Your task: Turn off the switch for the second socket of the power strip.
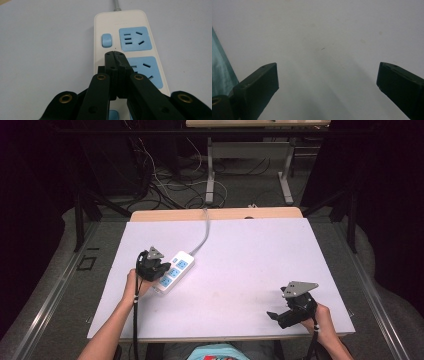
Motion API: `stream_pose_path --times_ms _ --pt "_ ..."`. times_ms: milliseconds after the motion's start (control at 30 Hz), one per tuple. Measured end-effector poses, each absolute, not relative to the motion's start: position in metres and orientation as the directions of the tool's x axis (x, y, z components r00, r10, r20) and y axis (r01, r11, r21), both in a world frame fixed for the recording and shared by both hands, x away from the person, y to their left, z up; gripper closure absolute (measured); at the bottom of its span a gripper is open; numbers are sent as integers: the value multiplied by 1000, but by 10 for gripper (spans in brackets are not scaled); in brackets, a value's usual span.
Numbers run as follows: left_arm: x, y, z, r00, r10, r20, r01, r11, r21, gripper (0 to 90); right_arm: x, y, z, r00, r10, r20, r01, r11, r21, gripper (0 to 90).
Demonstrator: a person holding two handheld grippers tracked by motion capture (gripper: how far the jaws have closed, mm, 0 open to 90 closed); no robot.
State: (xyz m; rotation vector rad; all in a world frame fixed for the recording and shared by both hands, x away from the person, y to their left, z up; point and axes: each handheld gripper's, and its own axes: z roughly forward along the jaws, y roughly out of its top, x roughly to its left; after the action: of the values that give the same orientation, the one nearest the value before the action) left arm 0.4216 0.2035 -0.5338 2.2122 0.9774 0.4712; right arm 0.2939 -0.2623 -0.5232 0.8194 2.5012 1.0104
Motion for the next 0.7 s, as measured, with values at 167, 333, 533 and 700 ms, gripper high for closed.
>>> stream_pose_path --times_ms 167,333,533,700 --pt "424 209 -534 643 766 27 528 -467 709 900 294 -263 -523 -785 613 -85 380 586 716 37" --pt "425 214 -535 648 762 4 530 -454 717 900 294 -263 -523 -787 612 -77 386 585 713 38" --pt "424 210 -534 641 767 32 525 -468 711 900 294 -263 -523 -788 611 -77 386 587 711 38" --pt "423 210 -535 638 770 28 529 -464 711 900 294 -262 -524 -785 613 -86 381 588 714 37"
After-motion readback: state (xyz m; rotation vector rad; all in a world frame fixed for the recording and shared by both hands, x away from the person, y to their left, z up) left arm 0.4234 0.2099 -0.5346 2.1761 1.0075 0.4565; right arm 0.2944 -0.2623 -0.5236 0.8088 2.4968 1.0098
